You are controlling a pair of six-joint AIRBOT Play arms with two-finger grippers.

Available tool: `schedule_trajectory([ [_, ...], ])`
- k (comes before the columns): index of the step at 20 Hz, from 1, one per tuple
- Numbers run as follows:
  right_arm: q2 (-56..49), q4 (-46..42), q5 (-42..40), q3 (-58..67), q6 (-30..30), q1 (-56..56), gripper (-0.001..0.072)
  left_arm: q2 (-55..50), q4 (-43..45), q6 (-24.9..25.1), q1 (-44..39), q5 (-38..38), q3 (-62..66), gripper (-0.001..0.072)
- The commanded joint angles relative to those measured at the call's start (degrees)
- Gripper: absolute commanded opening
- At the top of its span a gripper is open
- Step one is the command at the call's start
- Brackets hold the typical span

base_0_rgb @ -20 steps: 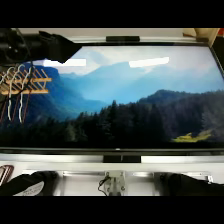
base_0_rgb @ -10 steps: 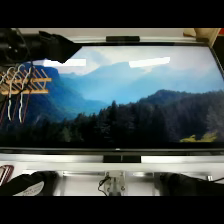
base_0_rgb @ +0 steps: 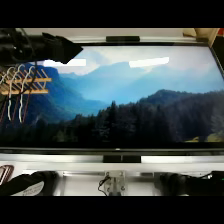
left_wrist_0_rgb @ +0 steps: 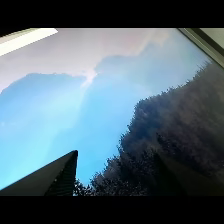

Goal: Fold the shirts.

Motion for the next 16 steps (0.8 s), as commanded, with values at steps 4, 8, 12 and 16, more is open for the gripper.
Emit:
schedule_trajectory([
  [4, 2.4, 5.2, 17.8, 0.0, 1.2, 0.0, 0.0516, -0.4, 0.0, 0.1, 0.0, 0.0, 0.0, 0.0574],
  [8, 2.0, 12.6, 22.1, -0.4, -1.5, 1.1, 0.0511, -0.5, 0.0, 0.1, 0.0, -0.3, 0.0, 0.0574],
  [12, 1.8, 8.0, 27.3, -6.6, -3.1, 23.1, 0.0506, -2.9, 6.2, -5.4, -0.6, -10.4, 0.0, 0.0574],
  [16, 1.8, -6.7, 23.7, -19.1, 1.5, 61.7, 0.0507, -6.8, 34.8, -21.0, -4.3, -26.6, -1.1, 0.0573],
])
